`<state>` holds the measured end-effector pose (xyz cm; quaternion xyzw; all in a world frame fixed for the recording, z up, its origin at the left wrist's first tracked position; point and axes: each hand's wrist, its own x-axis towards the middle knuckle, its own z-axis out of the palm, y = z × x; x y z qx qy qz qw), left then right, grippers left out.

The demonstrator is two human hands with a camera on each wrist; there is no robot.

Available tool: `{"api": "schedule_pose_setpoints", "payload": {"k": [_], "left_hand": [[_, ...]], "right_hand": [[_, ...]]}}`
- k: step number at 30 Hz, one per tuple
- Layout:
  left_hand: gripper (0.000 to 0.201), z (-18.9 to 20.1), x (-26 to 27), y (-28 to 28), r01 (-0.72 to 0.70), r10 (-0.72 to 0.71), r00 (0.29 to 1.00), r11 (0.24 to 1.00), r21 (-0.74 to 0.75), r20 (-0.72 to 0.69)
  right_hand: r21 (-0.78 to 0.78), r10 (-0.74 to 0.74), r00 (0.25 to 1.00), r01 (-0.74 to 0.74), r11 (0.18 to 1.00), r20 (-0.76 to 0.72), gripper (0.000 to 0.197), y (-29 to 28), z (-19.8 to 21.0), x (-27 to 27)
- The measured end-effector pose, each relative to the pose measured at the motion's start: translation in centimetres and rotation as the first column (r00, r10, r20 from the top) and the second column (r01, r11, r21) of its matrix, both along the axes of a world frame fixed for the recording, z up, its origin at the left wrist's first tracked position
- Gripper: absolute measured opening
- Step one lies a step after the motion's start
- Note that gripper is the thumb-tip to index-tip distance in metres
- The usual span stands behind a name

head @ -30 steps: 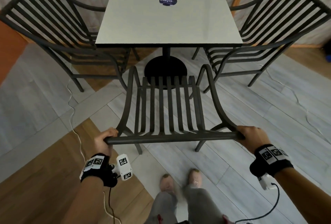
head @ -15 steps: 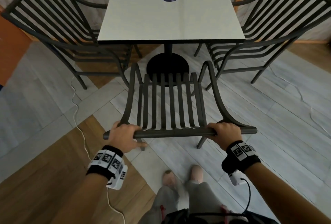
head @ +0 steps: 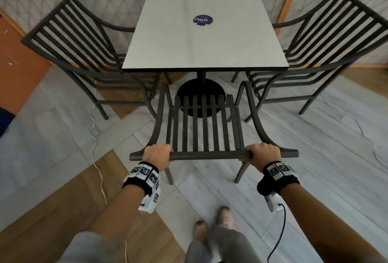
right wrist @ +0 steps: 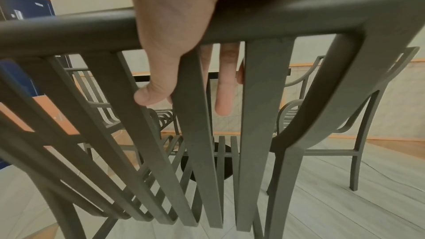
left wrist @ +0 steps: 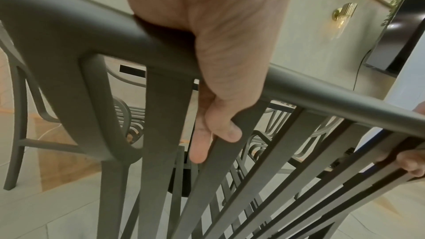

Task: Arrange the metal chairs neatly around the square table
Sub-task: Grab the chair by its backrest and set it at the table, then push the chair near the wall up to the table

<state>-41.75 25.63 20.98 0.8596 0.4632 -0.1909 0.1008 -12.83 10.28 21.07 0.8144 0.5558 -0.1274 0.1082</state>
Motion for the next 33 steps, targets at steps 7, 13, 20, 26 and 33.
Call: {"api": "schedule_pose_setpoints", "payload": {"k": [7, 13, 20, 26, 33], "left_hand": [[0.023, -0.5, 2.8, 5.3, -0.037, 0.037, 0.999, 0.998, 0.042, 0.012], [0.022, -0.1, 5.1, 9.4, -0.073, 0.073, 0.997, 0.997, 0.034, 0.021], [0.009, -0.1, 6.6, 12.6, -0.099, 0.097, 0.995, 0.991, 0.09, 0.021], [0.016, 0.1, 6.7, 12.8, -0.108, 0.103, 0.992, 0.991, 0.077, 0.071], [0.015, 1.3, 2.1, 12.5, -0.179, 0.174, 0.897, 0.983, -0.026, 0.407]], "right_hand": [[-0.006, -0.002, 0.998, 0.002, 1.0, -0.059, 0.031, 5.5, 0.6, 2.9], [-0.008, 0.023, 0.997, -0.024, 1.0, -0.069, 0.039, 9.5, 1.0, 5.2], [-0.015, 0.022, 0.997, -0.024, 1.0, -0.076, 0.034, 12.8, 1.0, 6.6], [-0.001, 0.068, 0.991, -0.069, 0.998, -0.113, 0.028, 13.2, 1.2, 6.5], [0.051, 0.376, 0.908, -0.373, 0.926, -0.185, 0.017, 17.3, 3.5, -0.5]]}}
